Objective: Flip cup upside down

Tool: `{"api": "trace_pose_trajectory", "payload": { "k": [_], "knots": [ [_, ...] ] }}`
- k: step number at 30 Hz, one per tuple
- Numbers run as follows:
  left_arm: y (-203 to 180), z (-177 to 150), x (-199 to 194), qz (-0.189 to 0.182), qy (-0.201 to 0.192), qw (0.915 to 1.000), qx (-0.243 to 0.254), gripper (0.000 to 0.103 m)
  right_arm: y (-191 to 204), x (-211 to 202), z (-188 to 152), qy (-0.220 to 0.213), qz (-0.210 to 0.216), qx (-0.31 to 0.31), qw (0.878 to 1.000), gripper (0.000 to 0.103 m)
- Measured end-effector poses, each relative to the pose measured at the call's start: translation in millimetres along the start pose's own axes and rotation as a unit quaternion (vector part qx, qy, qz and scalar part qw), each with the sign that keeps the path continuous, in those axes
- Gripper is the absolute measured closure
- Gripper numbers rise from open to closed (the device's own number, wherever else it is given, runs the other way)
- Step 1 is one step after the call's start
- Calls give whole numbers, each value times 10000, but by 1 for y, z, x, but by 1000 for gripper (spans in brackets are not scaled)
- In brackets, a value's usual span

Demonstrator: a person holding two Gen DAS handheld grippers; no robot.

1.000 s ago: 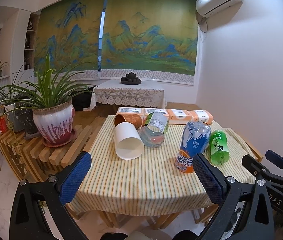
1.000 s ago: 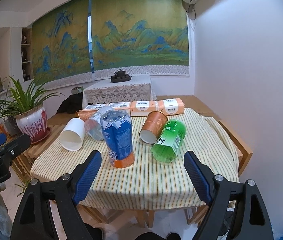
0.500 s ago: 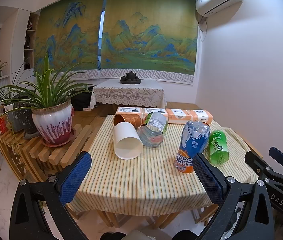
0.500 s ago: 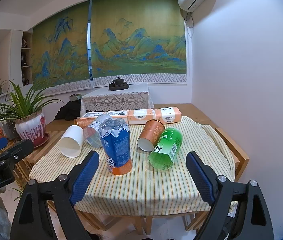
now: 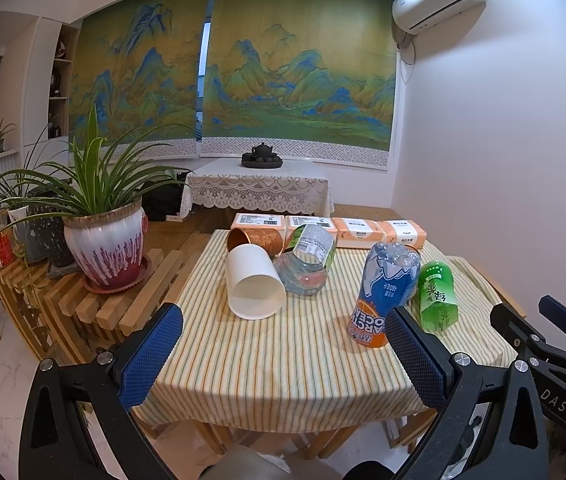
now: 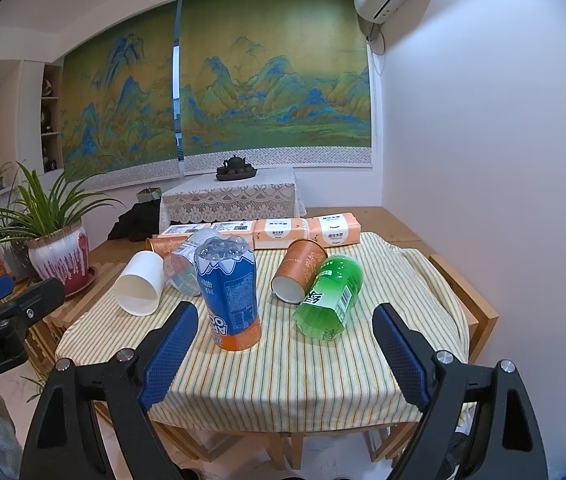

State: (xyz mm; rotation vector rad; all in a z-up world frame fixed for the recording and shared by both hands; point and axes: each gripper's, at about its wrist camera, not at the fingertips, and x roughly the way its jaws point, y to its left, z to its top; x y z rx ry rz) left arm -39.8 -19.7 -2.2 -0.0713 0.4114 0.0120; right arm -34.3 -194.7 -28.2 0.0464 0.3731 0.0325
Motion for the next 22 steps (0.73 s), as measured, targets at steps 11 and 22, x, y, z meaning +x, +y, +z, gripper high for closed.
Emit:
{"api": "trace_pose_trajectory", "payload": {
  "k": [11, 22],
  "knots": [
    [-4, 1, 1, -41, 13, 10000, 54, 0, 0, 2, -1, 29, -14, 21, 10000, 17],
    [-4, 2, 3, -13, -25, 10000, 71, 0, -1, 6, -3, 79, -6, 32, 10000, 17]
  ]
}}
